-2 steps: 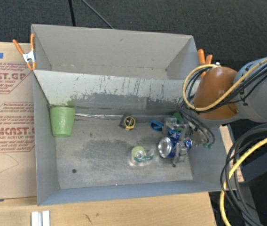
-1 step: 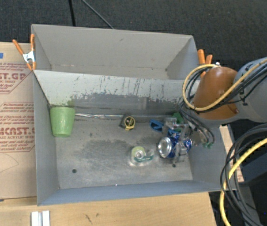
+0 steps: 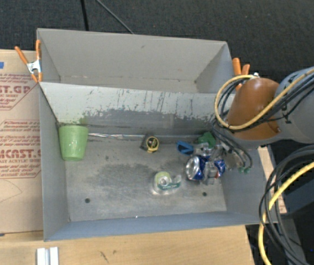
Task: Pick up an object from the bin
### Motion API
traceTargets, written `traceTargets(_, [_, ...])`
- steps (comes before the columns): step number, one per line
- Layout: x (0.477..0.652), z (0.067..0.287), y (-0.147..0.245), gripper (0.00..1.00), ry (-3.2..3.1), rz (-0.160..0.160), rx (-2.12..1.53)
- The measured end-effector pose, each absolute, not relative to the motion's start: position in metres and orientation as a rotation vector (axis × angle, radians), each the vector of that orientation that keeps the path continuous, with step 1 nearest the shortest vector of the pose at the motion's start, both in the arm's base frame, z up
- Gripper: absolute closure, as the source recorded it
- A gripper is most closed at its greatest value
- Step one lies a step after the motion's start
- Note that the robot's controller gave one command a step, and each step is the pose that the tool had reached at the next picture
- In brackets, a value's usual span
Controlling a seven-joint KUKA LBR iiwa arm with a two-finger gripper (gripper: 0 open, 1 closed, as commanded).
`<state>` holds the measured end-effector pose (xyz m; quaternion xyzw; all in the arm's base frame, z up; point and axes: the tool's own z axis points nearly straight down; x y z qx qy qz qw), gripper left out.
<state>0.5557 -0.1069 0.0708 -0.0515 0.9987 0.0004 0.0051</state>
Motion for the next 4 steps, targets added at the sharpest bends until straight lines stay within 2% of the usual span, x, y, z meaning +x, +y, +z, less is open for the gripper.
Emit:
traceTargets(1, [0.558, 0.141, -0.107, 1.0, 3.129, -0.003, -0.161])
traceTargets(3, [0.56, 0.164, -0.107, 1.0, 3.134, -0.001, -0.158])
traceTargets(4, [0.561, 0.193, -0.106, 1.0, 3.132, -0.002, -0.156])
